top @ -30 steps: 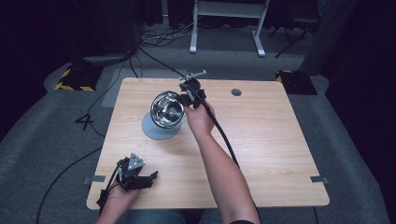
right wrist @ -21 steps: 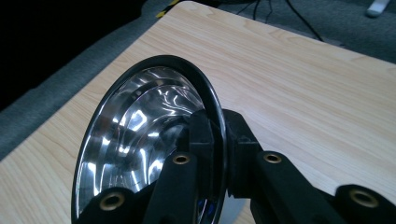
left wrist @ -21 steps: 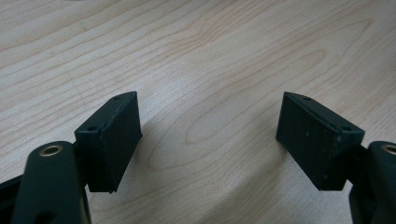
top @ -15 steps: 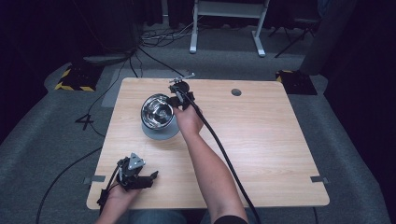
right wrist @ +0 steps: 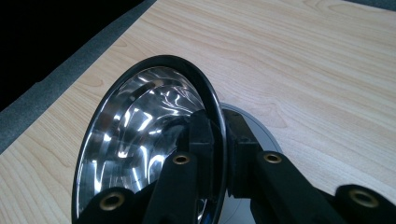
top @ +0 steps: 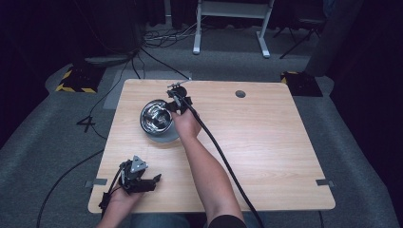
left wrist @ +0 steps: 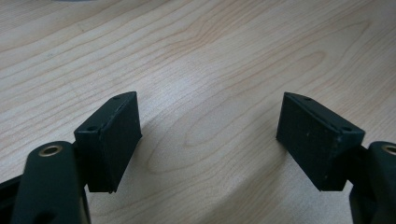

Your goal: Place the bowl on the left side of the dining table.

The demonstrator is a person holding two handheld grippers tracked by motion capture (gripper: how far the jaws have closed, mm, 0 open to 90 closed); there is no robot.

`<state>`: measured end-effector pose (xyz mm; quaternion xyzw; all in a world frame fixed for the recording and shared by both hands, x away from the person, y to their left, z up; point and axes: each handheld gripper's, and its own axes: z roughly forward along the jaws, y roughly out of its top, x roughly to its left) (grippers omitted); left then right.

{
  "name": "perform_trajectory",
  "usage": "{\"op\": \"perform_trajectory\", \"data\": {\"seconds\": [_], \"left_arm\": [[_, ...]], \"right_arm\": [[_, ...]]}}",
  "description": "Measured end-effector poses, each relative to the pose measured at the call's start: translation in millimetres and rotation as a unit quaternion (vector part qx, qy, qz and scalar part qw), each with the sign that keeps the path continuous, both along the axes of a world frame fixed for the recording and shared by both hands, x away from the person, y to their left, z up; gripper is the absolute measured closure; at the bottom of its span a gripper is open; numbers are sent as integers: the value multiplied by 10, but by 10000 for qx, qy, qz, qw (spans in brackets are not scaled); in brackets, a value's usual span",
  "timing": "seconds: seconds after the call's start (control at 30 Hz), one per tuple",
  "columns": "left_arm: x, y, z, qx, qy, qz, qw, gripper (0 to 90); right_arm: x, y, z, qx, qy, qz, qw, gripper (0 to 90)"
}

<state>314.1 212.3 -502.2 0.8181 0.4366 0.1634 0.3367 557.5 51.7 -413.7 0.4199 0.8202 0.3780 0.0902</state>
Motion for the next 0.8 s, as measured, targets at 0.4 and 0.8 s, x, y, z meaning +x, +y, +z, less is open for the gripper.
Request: {"op": "perform_trajectory", "data": {"seconds": [0.4, 0.8], "left_arm": [[1, -3, -2, -16, 16, -6, 10000, 219], [2, -4, -2, -15, 11, -6, 10000, 219]], "right_arm": [[2, 9, -68, 1, 102, -42, 9999, 836], [25, -44, -141, 0, 179, -99, 9998, 834]]}}
